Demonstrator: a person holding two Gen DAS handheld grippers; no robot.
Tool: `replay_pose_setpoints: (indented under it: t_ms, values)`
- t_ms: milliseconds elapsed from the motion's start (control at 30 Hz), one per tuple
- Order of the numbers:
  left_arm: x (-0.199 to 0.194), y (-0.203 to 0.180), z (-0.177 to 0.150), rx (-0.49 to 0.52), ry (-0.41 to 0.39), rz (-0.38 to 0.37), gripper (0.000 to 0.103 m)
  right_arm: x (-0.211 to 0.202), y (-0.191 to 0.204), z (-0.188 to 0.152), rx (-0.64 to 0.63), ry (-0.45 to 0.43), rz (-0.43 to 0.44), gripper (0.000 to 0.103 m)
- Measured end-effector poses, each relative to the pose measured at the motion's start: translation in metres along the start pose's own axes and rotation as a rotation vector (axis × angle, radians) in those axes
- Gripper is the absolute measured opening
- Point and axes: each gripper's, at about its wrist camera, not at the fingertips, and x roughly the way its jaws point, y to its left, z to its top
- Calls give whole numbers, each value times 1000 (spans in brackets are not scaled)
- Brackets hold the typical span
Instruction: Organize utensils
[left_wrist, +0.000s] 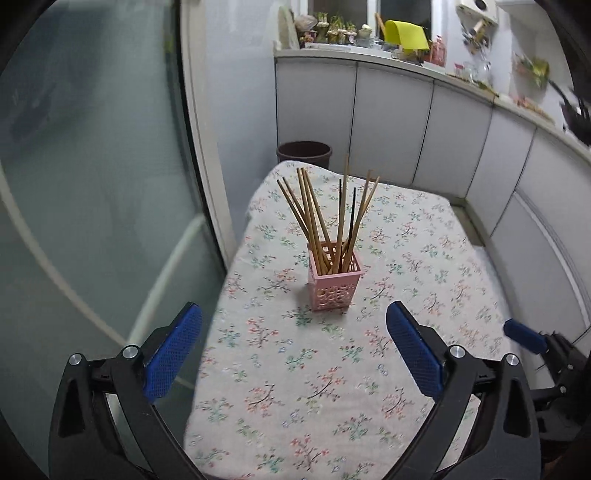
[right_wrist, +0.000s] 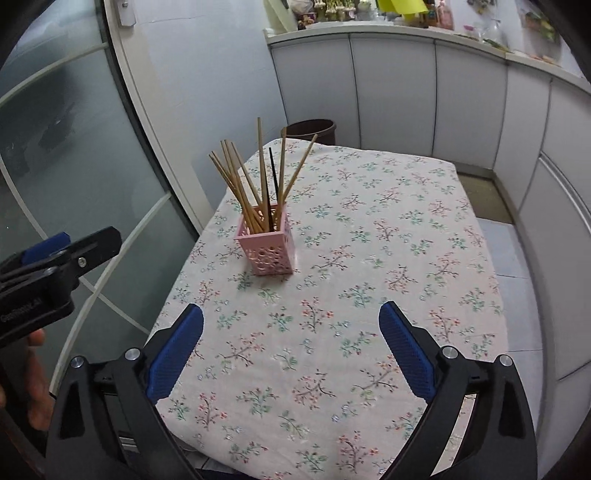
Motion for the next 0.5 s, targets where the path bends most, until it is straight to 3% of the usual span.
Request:
replay_pose_setpoints:
  t_ms: [200,367,500]
  values:
    - [-16,-23,-9,50,-7,45,96,-19,1,-6,-59,-39,-23,96]
    - [-22,-26,-25,12,-96,73,96,-22,3,-7,-92,-57,-101,96]
    - [-16,-25,-35,0,-106,84,96,-22,8,-12,-120,-46,-117,96]
